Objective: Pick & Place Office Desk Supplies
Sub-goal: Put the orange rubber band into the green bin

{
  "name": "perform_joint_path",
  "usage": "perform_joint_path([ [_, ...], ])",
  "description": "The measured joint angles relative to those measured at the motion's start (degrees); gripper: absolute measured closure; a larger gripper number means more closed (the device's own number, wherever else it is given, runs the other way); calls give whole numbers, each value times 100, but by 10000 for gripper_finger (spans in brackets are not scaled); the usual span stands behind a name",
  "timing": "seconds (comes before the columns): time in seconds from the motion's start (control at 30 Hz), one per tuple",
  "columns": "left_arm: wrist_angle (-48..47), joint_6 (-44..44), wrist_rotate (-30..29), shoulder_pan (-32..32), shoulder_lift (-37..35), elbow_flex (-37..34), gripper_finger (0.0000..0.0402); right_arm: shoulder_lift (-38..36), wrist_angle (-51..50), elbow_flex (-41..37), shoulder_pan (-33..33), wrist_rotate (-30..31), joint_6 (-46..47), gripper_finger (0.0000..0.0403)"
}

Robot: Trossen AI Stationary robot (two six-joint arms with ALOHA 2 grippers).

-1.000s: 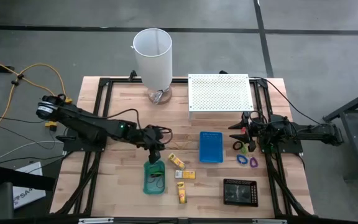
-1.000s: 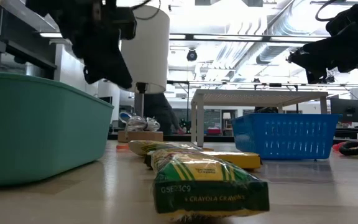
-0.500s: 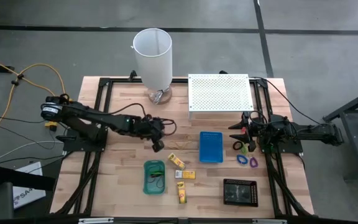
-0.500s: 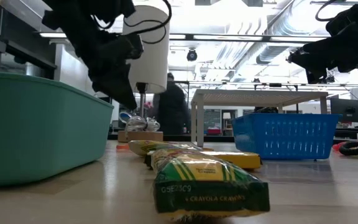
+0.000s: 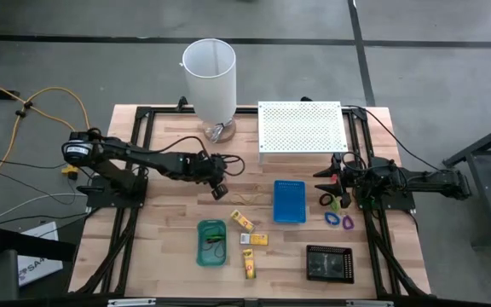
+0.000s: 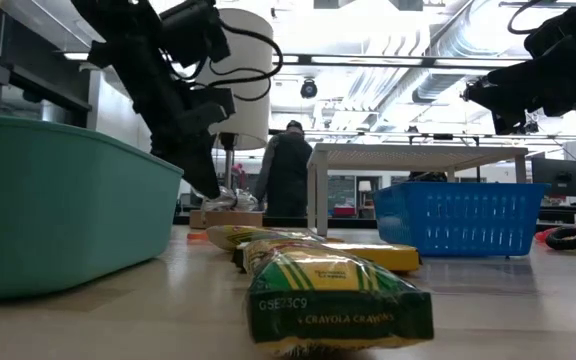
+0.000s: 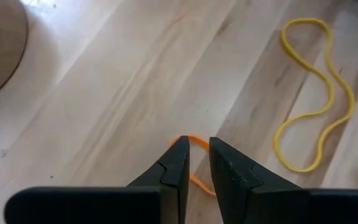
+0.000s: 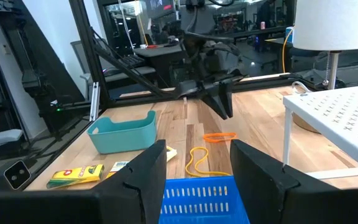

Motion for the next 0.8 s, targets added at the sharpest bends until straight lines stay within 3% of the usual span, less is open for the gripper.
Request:
perform_joint_path([
  [0.17,-44,288,5,2,0,0,343,-2,0,1,-1,2,0,237],
  [0.57,-18,2044,22,-138,211,-1,343,-2,0,2,-1,1,0,237],
  [0.8,-25,2133,21,35,479,-4,343,21,11,1,0,1,0,237],
])
